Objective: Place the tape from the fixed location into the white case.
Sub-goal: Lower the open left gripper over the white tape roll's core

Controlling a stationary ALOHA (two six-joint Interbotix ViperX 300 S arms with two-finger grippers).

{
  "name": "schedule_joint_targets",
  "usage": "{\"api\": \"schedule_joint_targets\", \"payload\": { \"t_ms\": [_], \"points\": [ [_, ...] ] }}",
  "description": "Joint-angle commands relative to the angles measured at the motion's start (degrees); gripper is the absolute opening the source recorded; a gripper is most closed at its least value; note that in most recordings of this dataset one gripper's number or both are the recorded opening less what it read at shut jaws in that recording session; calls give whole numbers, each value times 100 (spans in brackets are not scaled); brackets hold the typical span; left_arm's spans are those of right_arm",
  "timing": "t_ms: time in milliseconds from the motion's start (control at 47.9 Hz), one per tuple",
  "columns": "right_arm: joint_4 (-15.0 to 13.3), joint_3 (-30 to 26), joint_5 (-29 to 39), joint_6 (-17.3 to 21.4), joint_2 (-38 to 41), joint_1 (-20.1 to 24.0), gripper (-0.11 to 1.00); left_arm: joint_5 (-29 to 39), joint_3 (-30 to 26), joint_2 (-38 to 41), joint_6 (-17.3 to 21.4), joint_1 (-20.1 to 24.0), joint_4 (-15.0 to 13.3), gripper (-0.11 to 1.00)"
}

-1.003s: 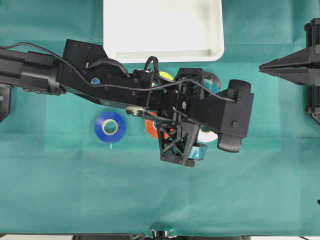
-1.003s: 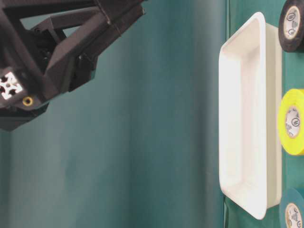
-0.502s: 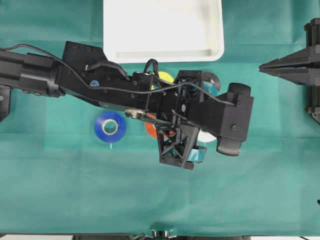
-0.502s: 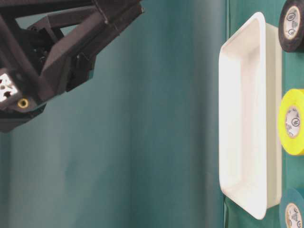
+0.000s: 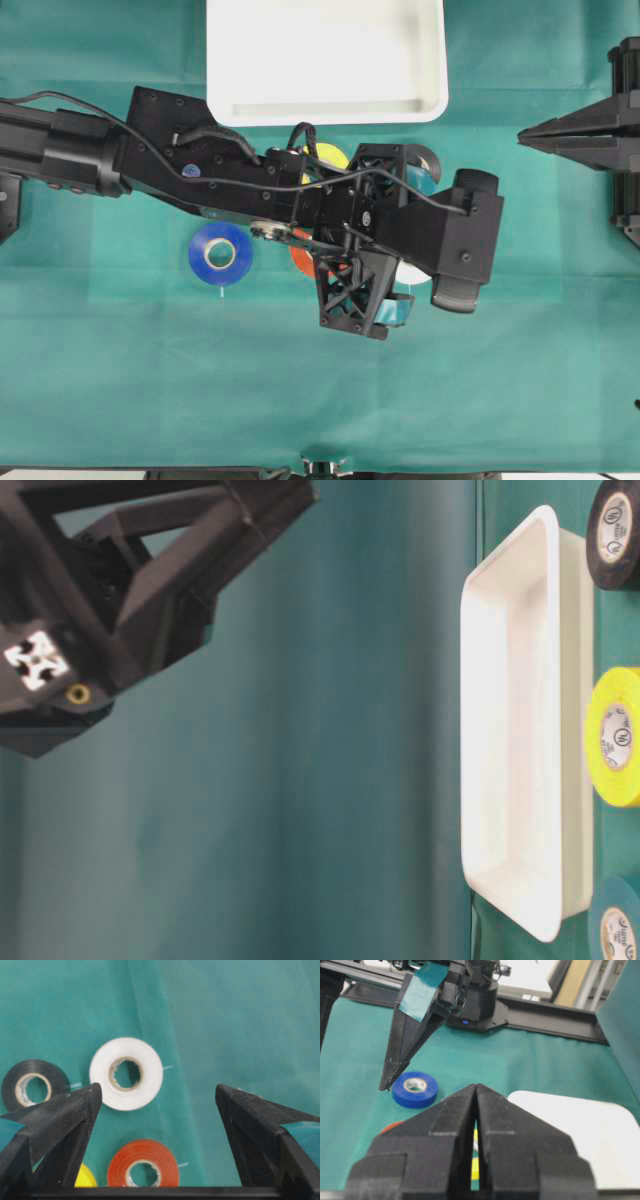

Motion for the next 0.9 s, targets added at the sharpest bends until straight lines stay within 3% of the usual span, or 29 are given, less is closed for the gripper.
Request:
{"api": "schedule_joint_targets", "payload": {
  "t_ms": [0,878],
  "points": [
    [0,-176,-9,0,35,-9,0,-132,9,-105,-9,-26,18,99],
    [0,-167,26,-9,35,-9,0,-580,308,624,-9,149,44,99]
  ]
}}
